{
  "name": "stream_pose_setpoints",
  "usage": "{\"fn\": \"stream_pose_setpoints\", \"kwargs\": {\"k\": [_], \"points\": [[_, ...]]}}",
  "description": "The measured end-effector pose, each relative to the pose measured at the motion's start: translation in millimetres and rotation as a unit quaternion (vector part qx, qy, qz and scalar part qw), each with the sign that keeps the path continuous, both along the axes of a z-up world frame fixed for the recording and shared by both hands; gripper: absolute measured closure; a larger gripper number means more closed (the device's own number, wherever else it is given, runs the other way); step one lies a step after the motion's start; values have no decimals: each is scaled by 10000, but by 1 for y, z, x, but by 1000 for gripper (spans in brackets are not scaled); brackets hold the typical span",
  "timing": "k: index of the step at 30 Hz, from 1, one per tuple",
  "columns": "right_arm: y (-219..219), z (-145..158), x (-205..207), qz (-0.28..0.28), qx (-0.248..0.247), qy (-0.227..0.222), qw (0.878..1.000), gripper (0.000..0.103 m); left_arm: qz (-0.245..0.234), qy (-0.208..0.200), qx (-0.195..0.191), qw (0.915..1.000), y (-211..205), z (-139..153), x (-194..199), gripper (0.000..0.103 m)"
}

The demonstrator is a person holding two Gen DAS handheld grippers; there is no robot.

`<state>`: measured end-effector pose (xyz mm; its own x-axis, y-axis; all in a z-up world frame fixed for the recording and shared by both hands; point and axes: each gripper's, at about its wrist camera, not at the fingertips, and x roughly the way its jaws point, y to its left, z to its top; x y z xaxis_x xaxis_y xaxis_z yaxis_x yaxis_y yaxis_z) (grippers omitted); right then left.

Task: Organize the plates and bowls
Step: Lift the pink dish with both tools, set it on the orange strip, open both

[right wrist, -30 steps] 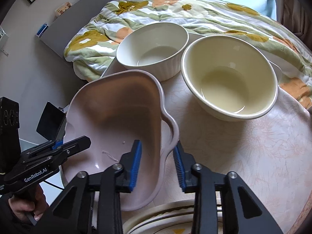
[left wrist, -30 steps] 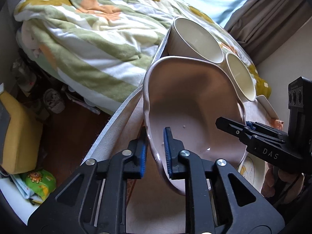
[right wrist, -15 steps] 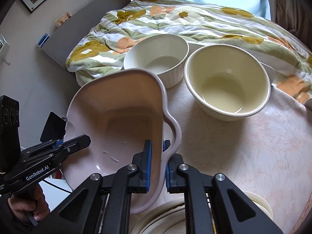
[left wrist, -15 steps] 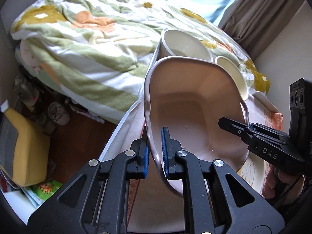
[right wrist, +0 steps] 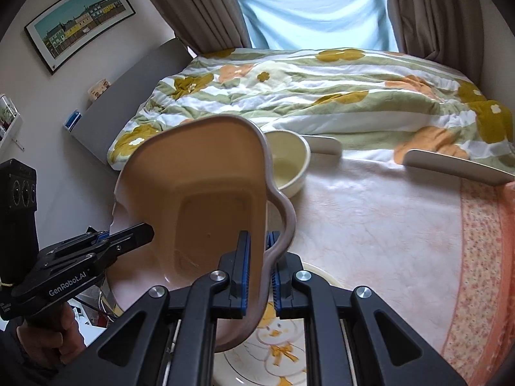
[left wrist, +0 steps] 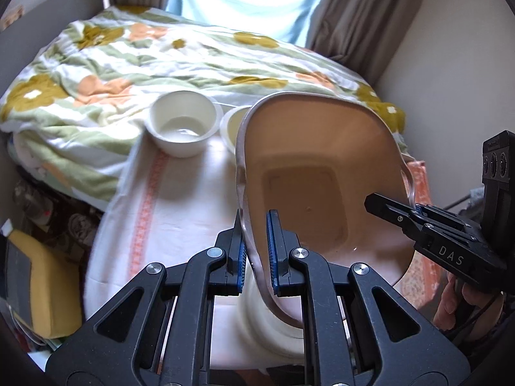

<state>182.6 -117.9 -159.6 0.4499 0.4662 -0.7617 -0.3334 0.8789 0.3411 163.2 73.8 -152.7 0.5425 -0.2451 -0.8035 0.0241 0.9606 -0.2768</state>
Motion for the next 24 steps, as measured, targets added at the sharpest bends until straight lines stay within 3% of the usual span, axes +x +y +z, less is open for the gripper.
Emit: {"fn": "stream_pose_setpoints", "kwargs": {"k": [5,10,17,24], "points": [[-74,9,-24,-425,-141,-45,9990,92,-414,-5,-74,9991,-80,5,-8,93],[-148,4,-42,-796,-264,69,9965,92,-797,171,-197,9965,-159,-8,-9,93],[-232,-44,-53,-1132,-543,494,9909,92,-1177,704,-90,9905,-249,-64,-8,93],[-276,-92,-48,-1290,-390,790,9877,92,-1301,1027,210,9860,-290,-110,-4,93]]}}
